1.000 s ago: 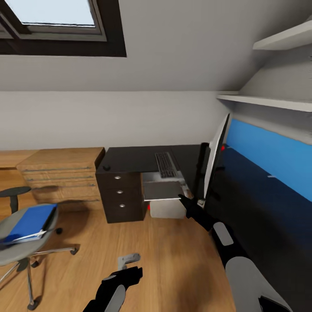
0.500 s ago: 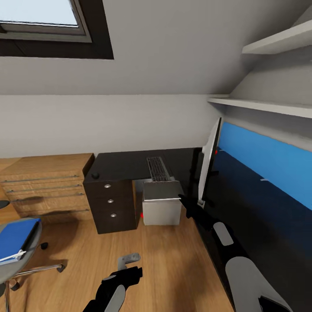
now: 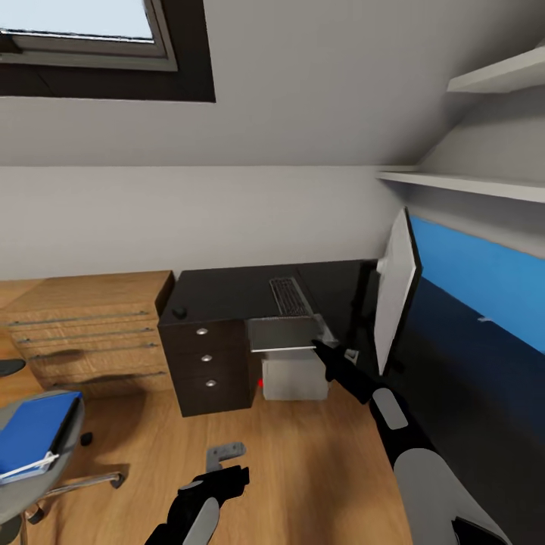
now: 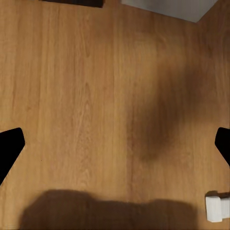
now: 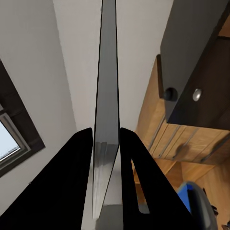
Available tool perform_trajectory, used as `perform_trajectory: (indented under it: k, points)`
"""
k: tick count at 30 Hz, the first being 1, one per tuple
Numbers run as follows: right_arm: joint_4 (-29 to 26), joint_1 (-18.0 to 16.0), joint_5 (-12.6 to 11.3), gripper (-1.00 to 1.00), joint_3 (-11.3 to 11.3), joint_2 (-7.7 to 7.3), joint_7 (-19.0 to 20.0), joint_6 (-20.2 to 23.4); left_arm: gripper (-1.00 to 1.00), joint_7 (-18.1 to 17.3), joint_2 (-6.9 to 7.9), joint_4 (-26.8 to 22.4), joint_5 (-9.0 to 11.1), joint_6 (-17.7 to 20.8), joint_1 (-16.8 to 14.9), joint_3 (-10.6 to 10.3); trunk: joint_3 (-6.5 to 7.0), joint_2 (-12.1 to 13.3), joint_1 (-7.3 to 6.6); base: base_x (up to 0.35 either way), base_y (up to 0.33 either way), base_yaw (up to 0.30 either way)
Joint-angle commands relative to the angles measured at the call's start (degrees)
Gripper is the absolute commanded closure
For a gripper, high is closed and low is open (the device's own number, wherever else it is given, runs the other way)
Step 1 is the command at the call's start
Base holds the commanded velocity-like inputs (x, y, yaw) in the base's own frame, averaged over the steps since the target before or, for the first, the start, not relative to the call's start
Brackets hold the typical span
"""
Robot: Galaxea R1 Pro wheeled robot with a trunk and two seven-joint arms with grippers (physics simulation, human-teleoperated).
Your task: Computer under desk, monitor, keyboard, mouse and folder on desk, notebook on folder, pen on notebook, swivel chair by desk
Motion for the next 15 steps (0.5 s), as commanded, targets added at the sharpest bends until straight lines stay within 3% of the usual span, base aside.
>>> perform_trajectory:
  k: [1, 15]
  points:
    - [-0.01, -0.06, -0.11, 1.00, -0.35, 0.08, 0.15, 0.45, -1.00, 0.55, 0.03, -0.07, 0.60, 0.05, -0.05, -0.12, -0.06, -0.04, 0.02, 0.137, 0.308, 0.000]
    - [-0.01, -0.02, -0.22, 1.00, -0.35, 0.08, 0.32, 0.31, -1.00, 0.58, 0.03, -0.07, 0.60, 0.05, -0.05, -0.12, -0.06, -0.04, 0.02, 0.182, 0.296, 0.000]
